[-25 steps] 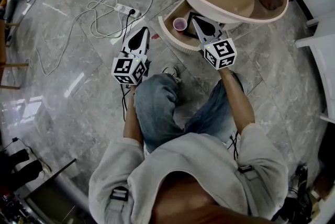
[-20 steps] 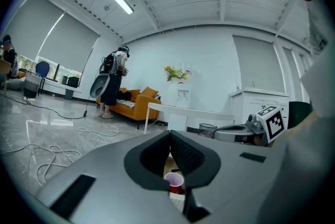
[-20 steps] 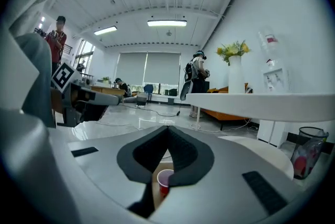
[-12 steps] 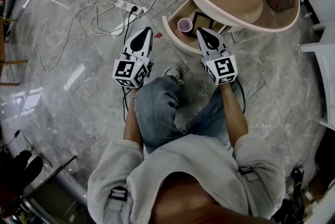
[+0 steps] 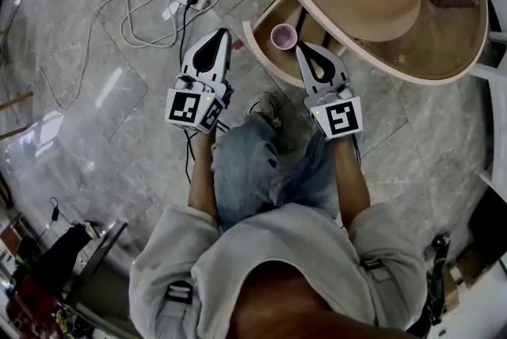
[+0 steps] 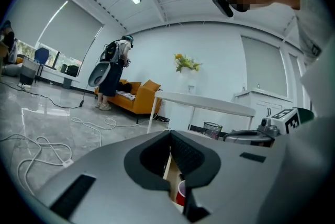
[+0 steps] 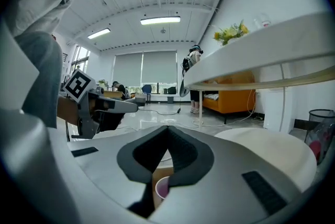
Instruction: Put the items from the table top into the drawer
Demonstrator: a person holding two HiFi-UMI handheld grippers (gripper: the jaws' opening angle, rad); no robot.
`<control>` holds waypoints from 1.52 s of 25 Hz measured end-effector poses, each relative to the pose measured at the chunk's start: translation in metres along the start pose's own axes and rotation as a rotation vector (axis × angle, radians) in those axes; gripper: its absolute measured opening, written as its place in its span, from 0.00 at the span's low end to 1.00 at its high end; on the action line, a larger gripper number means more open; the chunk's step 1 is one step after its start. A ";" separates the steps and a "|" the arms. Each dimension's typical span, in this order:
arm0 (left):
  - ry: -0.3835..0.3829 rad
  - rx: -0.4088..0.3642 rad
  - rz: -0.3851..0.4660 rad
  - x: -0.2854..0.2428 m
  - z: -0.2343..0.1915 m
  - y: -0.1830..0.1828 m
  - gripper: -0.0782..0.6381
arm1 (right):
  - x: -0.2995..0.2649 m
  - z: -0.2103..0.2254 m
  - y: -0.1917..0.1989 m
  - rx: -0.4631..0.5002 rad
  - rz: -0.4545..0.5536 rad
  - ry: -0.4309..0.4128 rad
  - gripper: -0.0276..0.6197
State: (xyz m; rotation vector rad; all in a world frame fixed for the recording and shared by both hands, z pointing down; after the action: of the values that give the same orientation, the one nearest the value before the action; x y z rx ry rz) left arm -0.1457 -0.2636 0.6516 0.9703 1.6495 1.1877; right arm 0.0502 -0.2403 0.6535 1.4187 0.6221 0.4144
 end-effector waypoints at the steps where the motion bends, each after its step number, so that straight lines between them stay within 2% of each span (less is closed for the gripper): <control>1: -0.004 -0.008 -0.009 -0.003 -0.001 -0.002 0.13 | 0.000 0.003 0.001 -0.020 -0.010 0.010 0.08; 4: -0.046 -0.005 -0.029 0.001 -0.005 -0.017 0.13 | 0.006 0.007 -0.009 -0.062 -0.050 0.015 0.08; 7: -0.075 -0.007 -0.060 0.015 -0.004 -0.044 0.13 | 0.013 -0.005 -0.035 -0.096 -0.076 0.008 0.08; 13: -0.070 0.020 -0.134 0.052 0.021 -0.118 0.13 | 0.044 -0.028 -0.109 -0.172 -0.164 0.029 0.08; 18: -0.042 -0.001 -0.167 0.086 0.048 -0.207 0.13 | 0.074 -0.035 -0.208 -0.186 -0.183 0.064 0.08; 23: -0.020 -0.019 -0.141 0.112 0.059 -0.316 0.13 | 0.097 -0.036 -0.311 -0.163 -0.252 0.087 0.08; 27: 0.005 -0.043 -0.096 0.125 0.074 -0.397 0.13 | 0.111 -0.027 -0.401 -0.121 -0.195 0.139 0.08; 30: 0.021 -0.061 -0.088 0.153 0.095 -0.445 0.13 | 0.137 -0.037 -0.459 -0.102 -0.168 0.173 0.08; 35: 0.087 -0.097 -0.055 0.182 0.133 -0.517 0.13 | 0.183 -0.047 -0.541 -0.073 -0.108 0.260 0.08; 38: 0.117 -0.103 -0.015 0.208 0.157 -0.552 0.13 | 0.217 -0.060 -0.577 -0.046 -0.083 0.301 0.08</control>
State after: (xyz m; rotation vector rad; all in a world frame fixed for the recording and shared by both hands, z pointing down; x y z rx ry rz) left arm -0.1240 -0.1599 0.0507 0.8361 1.6662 1.3274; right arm 0.1250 -0.1311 0.0482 1.2922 0.9067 0.5784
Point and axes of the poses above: the fingertips, and each gripper's own axes: x backward along the fingers, z to its right, y out of its underside, the point moved 5 cm from there along x, backward along the fingers, and after that the axes turned 13 degrees about -y, right-handed, at the moved point
